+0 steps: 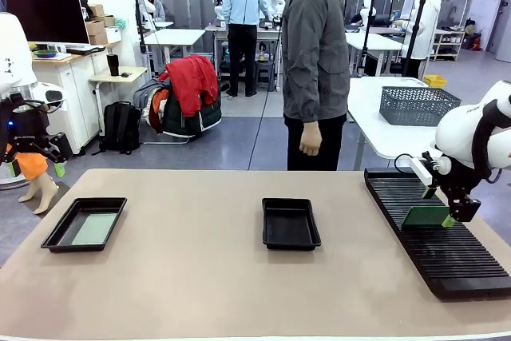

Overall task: Inspect and transfer BCBs to ESD trays.
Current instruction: Pick up the Blank PCB from the PCB Rack and place it in the right ESD tray.

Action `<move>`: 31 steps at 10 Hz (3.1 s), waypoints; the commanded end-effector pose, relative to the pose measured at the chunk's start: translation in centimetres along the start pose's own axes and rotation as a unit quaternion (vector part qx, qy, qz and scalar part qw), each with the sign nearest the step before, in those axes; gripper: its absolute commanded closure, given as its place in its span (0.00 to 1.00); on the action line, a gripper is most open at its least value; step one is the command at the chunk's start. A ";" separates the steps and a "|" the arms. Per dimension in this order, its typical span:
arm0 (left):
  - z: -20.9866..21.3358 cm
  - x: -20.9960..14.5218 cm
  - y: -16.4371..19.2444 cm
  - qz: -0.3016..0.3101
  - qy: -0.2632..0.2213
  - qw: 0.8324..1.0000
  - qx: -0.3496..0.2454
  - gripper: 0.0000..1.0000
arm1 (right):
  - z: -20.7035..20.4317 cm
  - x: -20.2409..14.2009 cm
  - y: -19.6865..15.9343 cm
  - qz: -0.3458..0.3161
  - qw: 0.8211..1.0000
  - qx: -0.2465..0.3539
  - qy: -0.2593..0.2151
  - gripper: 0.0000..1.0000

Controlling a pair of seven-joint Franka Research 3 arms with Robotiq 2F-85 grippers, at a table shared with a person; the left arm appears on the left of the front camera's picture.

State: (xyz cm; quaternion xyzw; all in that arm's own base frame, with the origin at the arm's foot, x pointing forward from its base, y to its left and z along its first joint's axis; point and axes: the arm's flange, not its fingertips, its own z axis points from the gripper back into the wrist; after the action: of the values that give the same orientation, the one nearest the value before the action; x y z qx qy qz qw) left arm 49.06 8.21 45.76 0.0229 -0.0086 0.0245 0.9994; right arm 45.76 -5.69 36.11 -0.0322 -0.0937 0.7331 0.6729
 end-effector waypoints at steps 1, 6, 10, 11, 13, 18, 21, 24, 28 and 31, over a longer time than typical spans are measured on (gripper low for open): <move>-0.1 -0.1 0.0 -0.001 -0.001 1.000 -0.002 0.00 | 0.0 -0.2 0.1 0.004 1.000 0.000 0.004 0.00; -0.1 -0.1 0.0 -0.001 -0.001 1.000 -0.002 0.00 | 0.0 0.0 -0.2 -0.010 1.000 0.003 0.012 0.04; -0.1 -0.1 0.0 -0.001 -0.001 1.000 -0.002 0.00 | 0.1 -0.2 -0.3 -0.026 1.000 0.008 0.012 0.18; -0.1 -0.1 0.0 -0.001 -0.001 1.000 -0.002 0.00 | 0.1 -0.4 -0.2 -0.031 0.999 0.012 0.011 0.22; -0.1 -0.1 0.0 -0.001 -0.001 1.000 -0.002 0.00 | 0.1 -0.5 -0.2 -0.032 0.999 0.009 0.009 0.21; -0.1 -0.1 0.0 -0.001 -0.001 1.000 -0.002 0.00 | 0.0 -0.5 -0.3 -0.036 0.999 0.009 0.006 0.52; -0.1 -0.1 0.0 -0.001 -0.001 1.000 -0.002 0.00 | -0.1 -0.7 -0.2 -0.037 0.999 0.008 0.004 0.55; -0.1 -0.1 0.0 -0.001 -0.001 1.000 -0.002 0.00 | -0.1 -0.6 -0.4 -0.037 0.999 0.009 0.003 0.77; -0.1 -0.1 0.0 -0.001 -0.001 1.000 -0.002 0.00 | 0.1 -0.7 -0.5 -0.038 0.999 0.013 0.003 0.94; -0.1 -0.1 0.0 -0.001 -0.001 1.000 -0.002 0.00 | 0.1 -0.7 -0.7 -0.039 0.999 0.017 0.004 0.97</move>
State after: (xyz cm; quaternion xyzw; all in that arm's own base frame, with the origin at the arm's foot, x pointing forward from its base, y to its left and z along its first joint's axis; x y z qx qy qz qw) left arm 49.06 8.21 45.76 0.0229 -0.0086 0.0245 0.9994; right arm 46.07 -6.25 36.44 -0.0305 -0.0925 0.7128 0.6946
